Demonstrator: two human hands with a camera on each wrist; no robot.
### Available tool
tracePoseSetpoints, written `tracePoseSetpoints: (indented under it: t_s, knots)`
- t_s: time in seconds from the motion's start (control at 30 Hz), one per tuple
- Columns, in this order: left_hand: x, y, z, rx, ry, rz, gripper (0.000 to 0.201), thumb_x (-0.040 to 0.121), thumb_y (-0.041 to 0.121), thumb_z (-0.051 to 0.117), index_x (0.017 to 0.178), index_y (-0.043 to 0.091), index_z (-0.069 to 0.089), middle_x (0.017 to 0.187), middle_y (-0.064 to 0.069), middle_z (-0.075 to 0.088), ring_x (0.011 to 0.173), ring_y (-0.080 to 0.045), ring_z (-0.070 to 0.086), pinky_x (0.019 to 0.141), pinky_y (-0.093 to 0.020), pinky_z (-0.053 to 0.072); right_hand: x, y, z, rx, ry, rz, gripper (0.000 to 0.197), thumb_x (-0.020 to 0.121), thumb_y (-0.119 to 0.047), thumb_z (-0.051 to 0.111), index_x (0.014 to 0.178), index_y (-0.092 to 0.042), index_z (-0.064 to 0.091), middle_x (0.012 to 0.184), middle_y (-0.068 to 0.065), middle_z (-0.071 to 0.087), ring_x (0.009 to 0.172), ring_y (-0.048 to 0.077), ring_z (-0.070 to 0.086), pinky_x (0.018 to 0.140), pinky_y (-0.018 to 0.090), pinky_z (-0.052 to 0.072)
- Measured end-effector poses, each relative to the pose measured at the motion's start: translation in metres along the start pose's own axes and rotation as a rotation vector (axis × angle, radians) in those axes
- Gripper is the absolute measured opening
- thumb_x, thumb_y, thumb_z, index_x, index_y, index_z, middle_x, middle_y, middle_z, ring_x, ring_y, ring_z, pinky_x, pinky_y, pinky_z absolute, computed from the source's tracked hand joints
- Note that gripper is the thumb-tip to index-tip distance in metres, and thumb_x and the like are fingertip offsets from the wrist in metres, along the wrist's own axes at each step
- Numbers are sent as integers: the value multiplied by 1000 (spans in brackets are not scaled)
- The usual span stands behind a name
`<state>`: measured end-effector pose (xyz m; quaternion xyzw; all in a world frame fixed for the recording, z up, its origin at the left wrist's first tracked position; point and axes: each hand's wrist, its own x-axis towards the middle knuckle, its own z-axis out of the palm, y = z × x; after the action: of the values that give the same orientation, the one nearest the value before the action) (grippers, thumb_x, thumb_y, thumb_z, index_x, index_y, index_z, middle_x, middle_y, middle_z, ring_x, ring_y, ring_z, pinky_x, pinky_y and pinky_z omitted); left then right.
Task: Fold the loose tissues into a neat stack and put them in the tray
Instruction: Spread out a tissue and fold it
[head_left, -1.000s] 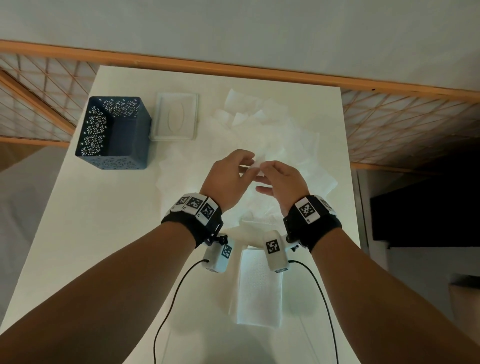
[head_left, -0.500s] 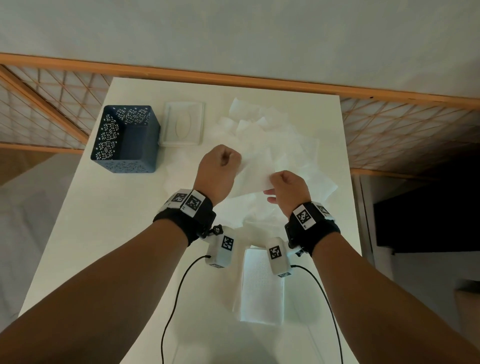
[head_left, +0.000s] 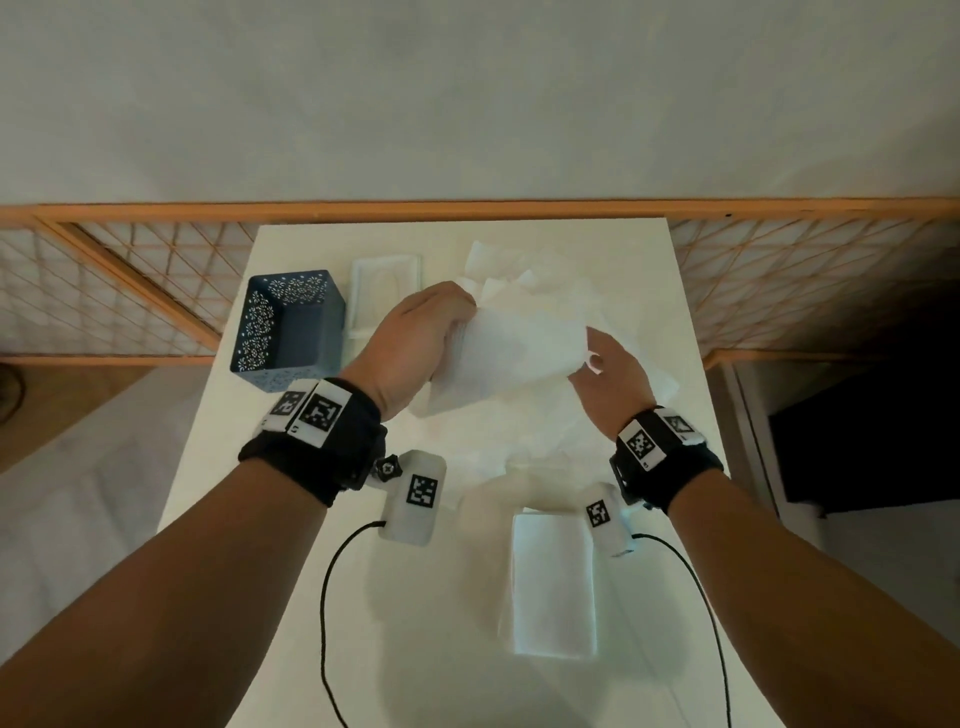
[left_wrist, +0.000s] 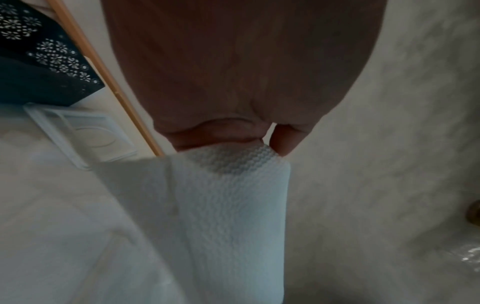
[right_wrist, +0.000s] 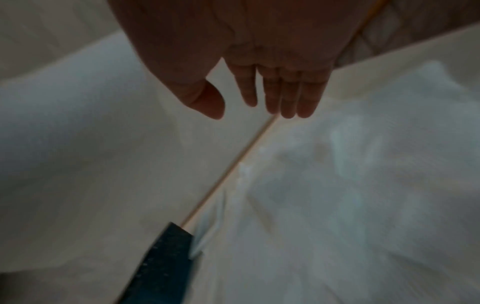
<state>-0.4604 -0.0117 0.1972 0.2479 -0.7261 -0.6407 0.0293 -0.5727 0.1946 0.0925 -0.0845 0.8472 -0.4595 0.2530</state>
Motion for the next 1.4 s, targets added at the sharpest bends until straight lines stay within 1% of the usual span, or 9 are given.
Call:
tracePoseSetpoints:
  t_s: [0.1,0.2,0.4,0.5,0.63,0.83,1.07,1.27,1.4]
  knots:
    - [-10,18,0,-15,-44,25,14,100,13,48,89,8,55,76,-2,38,65,-18,34,52,-27,26,-26,-36,-24,219,-75,-197,47,101,7,47,130,-21,72,137,-5,67,133,21,57,110,38,45]
    - [-15,37,-3,-64,-33,50,15,97,16,52,87,6,55,80,-9,37,72,-24,35,61,-32,27,-60,-77,-43,621,-112,-22,34,108,-22,46,99,-24,79,104,-8,79,115,25,64,98,37,45]
    - [-20,66,-4,-102,56,54,24,99,15,56,77,20,56,74,7,47,69,-13,43,64,-27,39,-91,-97,-61,596,-325,-104,88,84,-87,39,136,-21,67,131,20,70,113,36,67,105,56,50]
    - [-20,71,-5,-152,100,19,11,100,14,55,90,16,58,84,-6,50,68,-21,48,54,-27,44,-103,-96,-64,465,-340,-240,54,81,-66,76,115,-24,77,121,13,75,109,37,71,101,58,53]
    - [-25,68,-10,-254,155,-43,7,95,21,59,93,15,58,85,-11,52,69,-22,52,61,-32,44,-108,-91,-58,382,-297,-284,21,97,-17,73,119,-15,73,115,8,78,108,30,74,101,62,53]
    - [-53,34,-18,-362,-80,-169,46,96,52,64,124,16,68,107,-4,77,88,-19,73,71,-34,61,-110,-87,-50,533,-246,-176,17,104,-15,61,106,-14,78,109,16,78,101,36,72,97,58,52]
    - [-77,-9,-5,-266,-85,-114,31,98,9,70,128,3,64,125,-14,75,113,-33,73,98,-53,58,-114,-81,-38,658,-178,-55,30,104,-12,58,89,-20,83,94,9,79,88,22,74,84,39,55]
    - [-81,-11,-8,-281,-80,-58,32,100,0,64,131,8,67,128,-15,73,122,-39,68,108,-57,52,-113,-75,-32,590,-173,-188,24,97,-10,59,114,-18,74,119,23,72,105,38,68,97,62,52]
    - [-83,-6,-14,-312,-35,-27,27,99,-5,62,126,-6,63,131,-23,69,114,-32,70,109,-56,51,-113,-73,-35,704,-191,-207,31,103,2,54,120,-17,72,124,15,73,114,34,68,99,53,54]
